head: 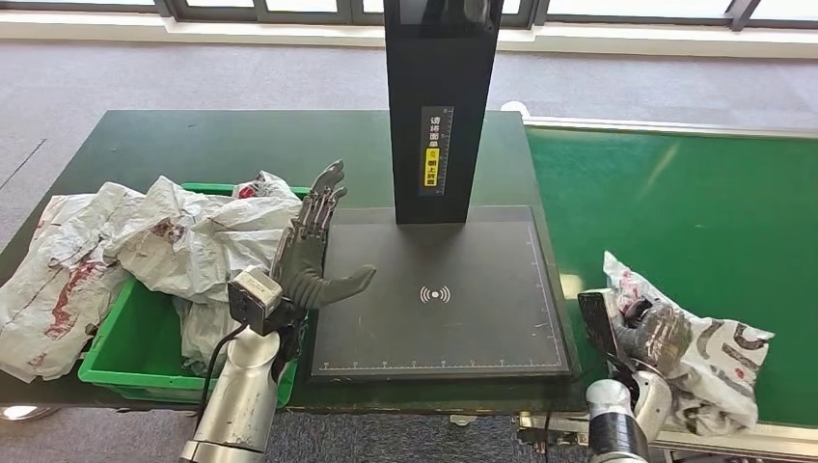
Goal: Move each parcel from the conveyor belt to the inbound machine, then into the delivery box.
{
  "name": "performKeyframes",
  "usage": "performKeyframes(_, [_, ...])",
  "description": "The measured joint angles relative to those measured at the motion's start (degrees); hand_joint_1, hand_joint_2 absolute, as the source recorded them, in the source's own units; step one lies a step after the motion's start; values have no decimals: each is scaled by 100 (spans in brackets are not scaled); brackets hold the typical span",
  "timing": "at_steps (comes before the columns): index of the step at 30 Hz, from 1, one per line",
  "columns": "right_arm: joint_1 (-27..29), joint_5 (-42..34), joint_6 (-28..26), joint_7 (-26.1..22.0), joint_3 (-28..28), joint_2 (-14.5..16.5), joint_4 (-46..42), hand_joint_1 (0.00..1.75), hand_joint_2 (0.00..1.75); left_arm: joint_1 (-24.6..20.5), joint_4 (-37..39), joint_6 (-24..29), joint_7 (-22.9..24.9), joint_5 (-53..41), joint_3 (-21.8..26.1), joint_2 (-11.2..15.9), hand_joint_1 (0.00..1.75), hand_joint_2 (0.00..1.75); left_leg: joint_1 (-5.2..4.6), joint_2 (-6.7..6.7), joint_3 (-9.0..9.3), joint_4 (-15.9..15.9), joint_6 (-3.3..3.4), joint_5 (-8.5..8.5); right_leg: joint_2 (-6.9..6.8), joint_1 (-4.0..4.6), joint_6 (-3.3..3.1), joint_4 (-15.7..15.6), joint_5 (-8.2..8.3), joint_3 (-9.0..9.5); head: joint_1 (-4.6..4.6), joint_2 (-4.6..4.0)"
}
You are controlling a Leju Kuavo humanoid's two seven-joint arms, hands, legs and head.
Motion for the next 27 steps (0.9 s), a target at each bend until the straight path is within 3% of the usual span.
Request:
performKeyframes(5, [-34, -969, 239, -147, 1032, 457, -875, 175, 175, -24, 139, -117, -24, 83, -93, 0, 0, 175, 0, 5, -1, -1, -5, 4, 8, 0, -4, 7, 2, -10, 0, 1])
performKeyframes(10, [-81, -1289, 298, -188, 1966, 710, -1409, 175, 175, -43, 238, -120, -24, 120, -154, 0, 0, 175, 0, 6, -2, -1, -5, 4, 10, 0, -5, 7, 2, -12, 0, 0])
performKeyframes(17, [-251, -1701, 246, -300, 2928, 854, -1653, 175, 175, -81, 353, -48, -22, 118, -243, -2, 0, 175, 0, 6, -1, -1, -6, 4, 10, -1, -6, 6, 3, -12, 0, 1])
performKeyframes(27, [-300, -2033, 538, -315, 3790, 870, -1533, 175, 175, -109, 506, 25, -40, 68, -314, -7, 0, 175, 0, 5, -2, -1, -6, 4, 10, -1, -6, 7, 3, -13, 0, 1])
